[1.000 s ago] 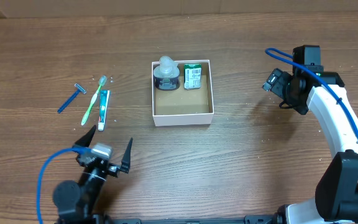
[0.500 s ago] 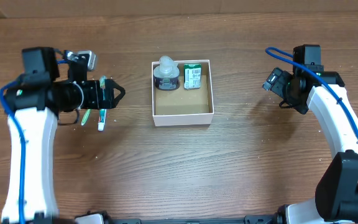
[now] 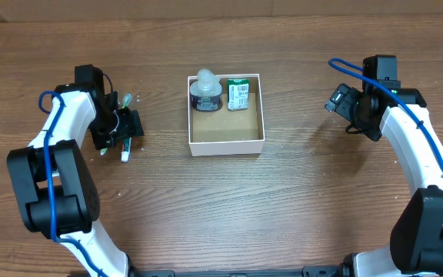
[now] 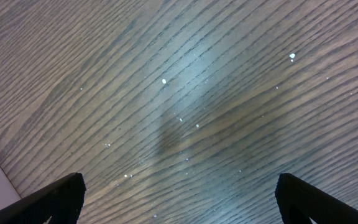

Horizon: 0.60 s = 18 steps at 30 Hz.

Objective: Pack container
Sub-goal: 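Reach the left gripper to the teal toothpaste tube and grasp it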

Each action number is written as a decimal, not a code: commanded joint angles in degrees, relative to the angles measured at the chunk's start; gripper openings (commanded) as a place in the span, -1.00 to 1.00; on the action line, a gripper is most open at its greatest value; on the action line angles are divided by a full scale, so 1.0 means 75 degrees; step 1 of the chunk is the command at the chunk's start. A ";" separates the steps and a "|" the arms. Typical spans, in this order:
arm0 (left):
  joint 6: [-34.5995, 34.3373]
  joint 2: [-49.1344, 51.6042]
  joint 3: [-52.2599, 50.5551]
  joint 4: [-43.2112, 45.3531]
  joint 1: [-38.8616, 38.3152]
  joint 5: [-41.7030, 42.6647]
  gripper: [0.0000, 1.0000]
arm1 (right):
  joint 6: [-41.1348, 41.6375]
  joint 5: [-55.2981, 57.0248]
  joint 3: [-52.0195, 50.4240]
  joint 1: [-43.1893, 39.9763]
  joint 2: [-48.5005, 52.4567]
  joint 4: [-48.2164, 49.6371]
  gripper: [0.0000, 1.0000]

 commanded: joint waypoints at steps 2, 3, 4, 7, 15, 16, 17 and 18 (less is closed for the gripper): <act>0.0061 0.0367 0.0108 0.0443 -0.0417 -0.0560 0.35 | 0.0003 0.0076 0.0172 0.0000 0.0050 0.0026 1.00; 0.0166 0.0425 0.0105 0.0516 -0.0536 -0.0557 0.23 | 0.0003 0.0073 0.0172 0.0000 0.0050 0.0026 1.00; 0.0163 0.0460 0.0105 0.0545 -0.0656 -0.0653 0.06 | 0.0003 0.0073 0.0172 0.0000 0.0050 0.0026 1.00; 0.0160 0.0460 0.0105 0.0621 -0.0997 -0.1014 -0.28 | 0.0003 0.0076 0.0172 0.0000 0.0050 0.0026 1.00; 0.0122 0.0460 0.0102 0.0574 -0.1084 -0.1402 -0.76 | 0.0003 0.0073 0.0172 0.0000 0.0050 0.0026 1.00; 0.0067 0.0460 0.0131 0.0562 -0.1084 -0.1396 -0.79 | 0.0003 0.0073 0.0172 0.0000 0.0050 0.0026 1.00; 0.0070 0.0460 0.0213 0.0472 -0.1084 -0.1343 -0.83 | 0.0003 0.0073 0.0172 0.0000 0.0050 0.0026 1.00; 0.0070 0.0458 0.0297 0.0388 -0.1084 -0.1341 -0.86 | 0.0003 0.0073 0.0172 0.0000 0.0050 0.0026 1.00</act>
